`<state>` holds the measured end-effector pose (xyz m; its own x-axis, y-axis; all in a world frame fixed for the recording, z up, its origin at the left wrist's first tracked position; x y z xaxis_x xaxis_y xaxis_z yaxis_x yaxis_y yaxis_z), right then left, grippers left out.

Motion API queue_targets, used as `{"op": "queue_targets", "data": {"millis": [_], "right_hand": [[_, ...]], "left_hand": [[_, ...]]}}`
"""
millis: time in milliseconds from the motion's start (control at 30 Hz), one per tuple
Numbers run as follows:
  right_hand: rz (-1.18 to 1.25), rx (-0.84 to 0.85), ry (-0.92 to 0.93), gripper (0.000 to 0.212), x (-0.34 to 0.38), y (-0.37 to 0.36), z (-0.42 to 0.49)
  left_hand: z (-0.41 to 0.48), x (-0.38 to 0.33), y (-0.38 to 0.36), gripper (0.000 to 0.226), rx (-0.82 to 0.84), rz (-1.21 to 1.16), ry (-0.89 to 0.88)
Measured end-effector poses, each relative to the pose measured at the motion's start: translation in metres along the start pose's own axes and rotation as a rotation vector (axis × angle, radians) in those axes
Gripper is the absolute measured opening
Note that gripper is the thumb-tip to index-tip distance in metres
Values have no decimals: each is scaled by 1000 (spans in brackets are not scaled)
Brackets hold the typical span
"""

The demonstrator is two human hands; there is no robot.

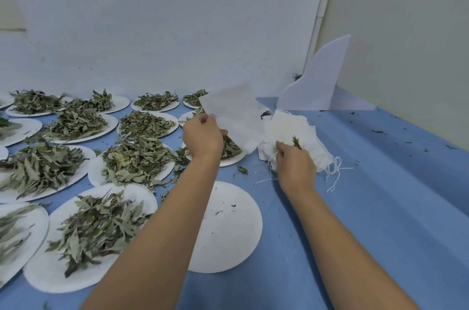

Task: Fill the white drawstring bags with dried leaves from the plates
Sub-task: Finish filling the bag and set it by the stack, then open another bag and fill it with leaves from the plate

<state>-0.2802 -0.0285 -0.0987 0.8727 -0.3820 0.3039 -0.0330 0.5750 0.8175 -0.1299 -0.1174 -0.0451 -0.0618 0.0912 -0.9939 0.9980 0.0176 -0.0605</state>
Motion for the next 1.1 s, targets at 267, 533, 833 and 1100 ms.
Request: {"op": "queue_targets", "data": {"millis": [267,533,833,1100], "right_hand": [[130,-32,-61,25,-1,2,0],[45,-38,-43,23,-1,-1,1],[-34,-15,4,32,7,2,0],[31,-199,149,32,58,14,1]], "left_hand": [[3,1,20,17,-136,-119,-20],[11,-2,51,26,-223,-267,51],[18,-4,85,10,-303,-380,113],[-6,5,78,13,-134,-463,273]]}}
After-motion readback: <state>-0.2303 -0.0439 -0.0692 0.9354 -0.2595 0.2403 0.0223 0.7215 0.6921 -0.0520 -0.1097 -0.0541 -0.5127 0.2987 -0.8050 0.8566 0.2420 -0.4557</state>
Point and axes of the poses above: each hand's wrist, its own z-axis towards the middle knuckle, its own y-axis out of the back of the hand, x = y × z, the point moved 2 cm from there along z, towards the middle knuckle, and after that the axes turned 9 degrees about y, right-handed, at the moved point
